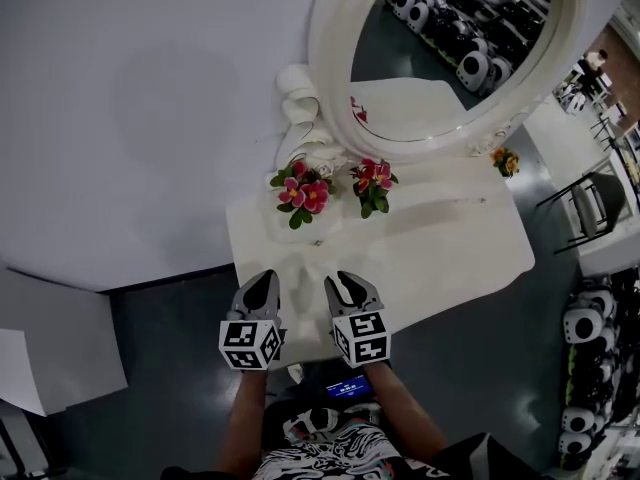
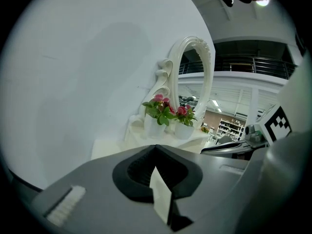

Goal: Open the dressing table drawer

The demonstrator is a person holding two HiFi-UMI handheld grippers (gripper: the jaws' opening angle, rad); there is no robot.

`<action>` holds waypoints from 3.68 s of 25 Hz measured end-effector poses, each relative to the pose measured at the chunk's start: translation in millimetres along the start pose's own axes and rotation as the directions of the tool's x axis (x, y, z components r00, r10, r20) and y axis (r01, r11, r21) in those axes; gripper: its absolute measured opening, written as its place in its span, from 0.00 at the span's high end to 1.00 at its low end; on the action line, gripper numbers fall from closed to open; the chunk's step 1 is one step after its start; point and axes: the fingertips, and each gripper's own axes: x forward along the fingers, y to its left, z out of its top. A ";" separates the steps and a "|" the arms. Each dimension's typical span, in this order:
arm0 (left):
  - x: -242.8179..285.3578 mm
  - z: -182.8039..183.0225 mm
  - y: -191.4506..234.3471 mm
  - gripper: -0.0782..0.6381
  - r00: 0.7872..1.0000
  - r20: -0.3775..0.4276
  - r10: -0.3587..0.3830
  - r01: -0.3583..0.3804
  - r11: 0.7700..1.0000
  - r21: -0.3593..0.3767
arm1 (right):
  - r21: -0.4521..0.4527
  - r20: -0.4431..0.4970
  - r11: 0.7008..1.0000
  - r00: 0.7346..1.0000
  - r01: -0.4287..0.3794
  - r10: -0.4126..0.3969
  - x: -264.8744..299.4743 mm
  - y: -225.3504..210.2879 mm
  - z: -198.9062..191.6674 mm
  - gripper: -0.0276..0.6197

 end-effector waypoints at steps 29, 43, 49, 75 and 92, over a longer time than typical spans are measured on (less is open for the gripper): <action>73.8 -25.6 45.9 0.89 0.995 -0.100 0.027 -0.033 0.997 -0.066 | -0.044 -0.169 0.999 0.985 -0.019 0.011 115.3 -26.6 -34.9 0.81; 55.5 -28.0 48.2 0.89 0.995 -0.079 0.059 -0.065 0.995 -0.077 | -0.025 -0.195 0.999 0.981 -0.021 0.016 80.3 -15.4 -61.4 0.81; 44.0 -18.7 37.5 0.89 0.996 -0.057 0.067 -0.070 0.996 -0.059 | -0.040 -0.190 0.999 0.982 0.008 -0.015 70.3 -15.4 -62.2 0.79; -11.7 49.4 -29.6 0.89 0.994 0.093 -0.057 0.054 0.998 0.037 | 0.013 0.124 0.994 0.986 0.109 -0.110 -41.0 -11.7 24.2 0.95; -20.6 38.0 -20.2 0.89 0.996 0.075 -0.048 0.046 0.998 0.030 | 0.051 0.106 0.992 0.987 0.113 -0.118 -42.8 -10.3 15.6 0.95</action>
